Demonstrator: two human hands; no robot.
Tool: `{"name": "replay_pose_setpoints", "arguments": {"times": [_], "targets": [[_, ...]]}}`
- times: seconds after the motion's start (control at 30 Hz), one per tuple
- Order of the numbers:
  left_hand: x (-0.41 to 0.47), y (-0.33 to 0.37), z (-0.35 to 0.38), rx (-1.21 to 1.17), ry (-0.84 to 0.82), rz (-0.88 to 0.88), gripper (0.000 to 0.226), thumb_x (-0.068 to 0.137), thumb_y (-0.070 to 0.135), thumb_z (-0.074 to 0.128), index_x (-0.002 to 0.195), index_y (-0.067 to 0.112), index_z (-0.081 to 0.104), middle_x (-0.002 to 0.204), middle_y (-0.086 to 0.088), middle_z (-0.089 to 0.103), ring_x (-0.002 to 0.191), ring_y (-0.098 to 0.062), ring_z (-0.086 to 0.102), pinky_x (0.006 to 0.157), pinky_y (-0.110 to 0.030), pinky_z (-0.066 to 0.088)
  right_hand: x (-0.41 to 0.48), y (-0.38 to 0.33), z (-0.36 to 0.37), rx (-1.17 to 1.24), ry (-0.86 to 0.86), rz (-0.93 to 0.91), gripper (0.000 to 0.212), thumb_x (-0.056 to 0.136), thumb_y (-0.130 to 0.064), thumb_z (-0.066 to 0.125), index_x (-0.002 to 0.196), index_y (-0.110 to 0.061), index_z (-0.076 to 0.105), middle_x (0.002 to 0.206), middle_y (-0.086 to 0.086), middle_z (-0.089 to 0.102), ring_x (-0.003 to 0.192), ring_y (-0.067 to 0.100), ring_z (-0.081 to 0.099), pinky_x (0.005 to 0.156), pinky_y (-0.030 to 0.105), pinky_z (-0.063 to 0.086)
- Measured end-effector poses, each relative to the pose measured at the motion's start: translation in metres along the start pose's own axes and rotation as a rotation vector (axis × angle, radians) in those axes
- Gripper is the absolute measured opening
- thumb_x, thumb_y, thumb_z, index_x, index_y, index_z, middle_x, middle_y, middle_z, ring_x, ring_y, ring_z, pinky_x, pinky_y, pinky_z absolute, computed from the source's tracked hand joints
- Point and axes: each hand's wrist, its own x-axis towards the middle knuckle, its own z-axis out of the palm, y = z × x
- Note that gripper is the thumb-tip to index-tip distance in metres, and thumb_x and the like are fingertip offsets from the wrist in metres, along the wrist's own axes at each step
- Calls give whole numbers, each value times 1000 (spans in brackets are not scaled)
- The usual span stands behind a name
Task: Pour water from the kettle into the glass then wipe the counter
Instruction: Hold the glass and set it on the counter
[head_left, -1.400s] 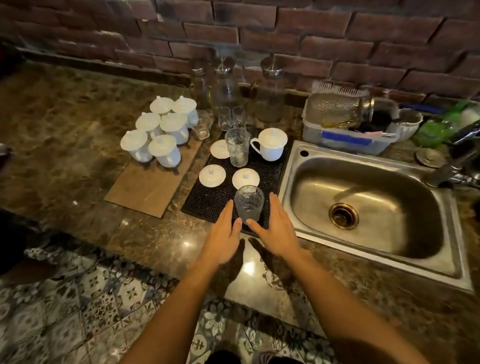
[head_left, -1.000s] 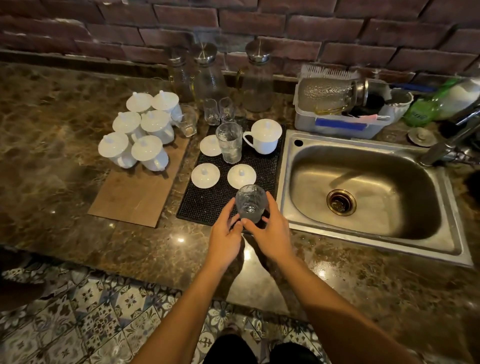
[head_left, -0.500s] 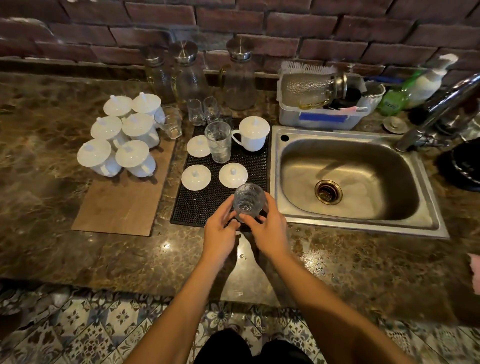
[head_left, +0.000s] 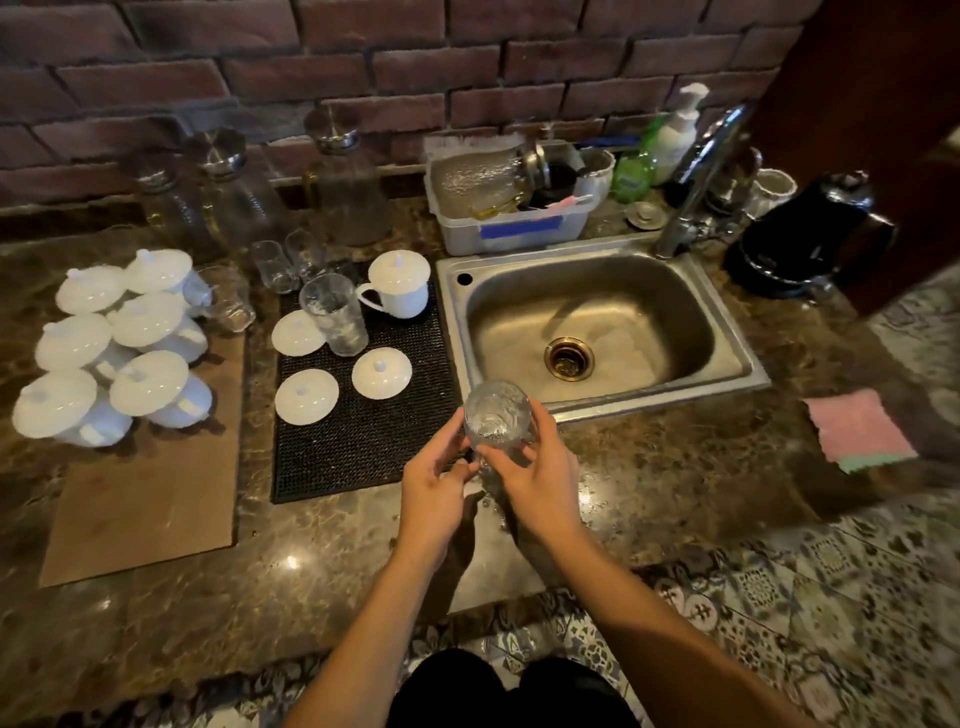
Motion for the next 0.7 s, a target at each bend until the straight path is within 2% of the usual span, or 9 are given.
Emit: {"name": "replay_pose_setpoints", "arguments": {"times": [0.1,0.17,0.27,0.37,0.47,0.6,0.7], "targets": [[0,-4,17,28,-44,-10,71,90,-20,51,124,41,65,134,-2,66,125,-18,62,106,-47,50,-4,8,-17,-12,57,24,82,77,-41,83,149,-28,46,128,-9,70,113,5,69,99,41,58],[-1,-6,29,50,-86,1,67,90,-19,53,126,37,63,134,-3,66,125,-19,62,105,-46,51,-6,14,-27,-16,97,39,80,77,-42,83,147,-30,47,127,-8,70,112,6,69,97,42,59],[-3,-10,46,76,-127,-1,67,91,-21,49,124,36,62,132,0,67,121,-12,64,102,-40,53,-9,21,-42,-24,160,42,80,76,-44,83,146,-31,47,129,-8,69,117,6,67,99,43,58],[-4,-13,68,86,-165,-31,65,92,-22,46,121,33,62,128,-3,67,110,-4,67,89,-28,57,-12,28,-63,-22,204,63,79,76,-41,84,145,-33,49,130,-10,68,119,5,66,100,41,58],[-2,-19,91,63,-215,-75,57,93,-23,44,130,16,60,121,-4,67,98,3,69,74,-16,56,-11,39,-85,-24,240,89,78,76,-37,86,145,-29,51,130,-10,69,119,2,65,99,40,59],[-6,-23,117,128,-231,-54,60,93,-19,48,125,31,59,129,3,65,112,-2,66,84,-20,57,-5,48,-112,-39,228,108,77,76,-30,89,144,-25,53,124,-18,67,110,-5,67,97,34,60],[-8,-25,133,143,-203,-64,59,94,-18,46,128,28,59,130,4,64,112,-1,65,89,-24,58,1,56,-127,-73,192,112,79,76,-27,90,145,-21,52,116,-25,63,102,-17,64,96,28,59]]}}
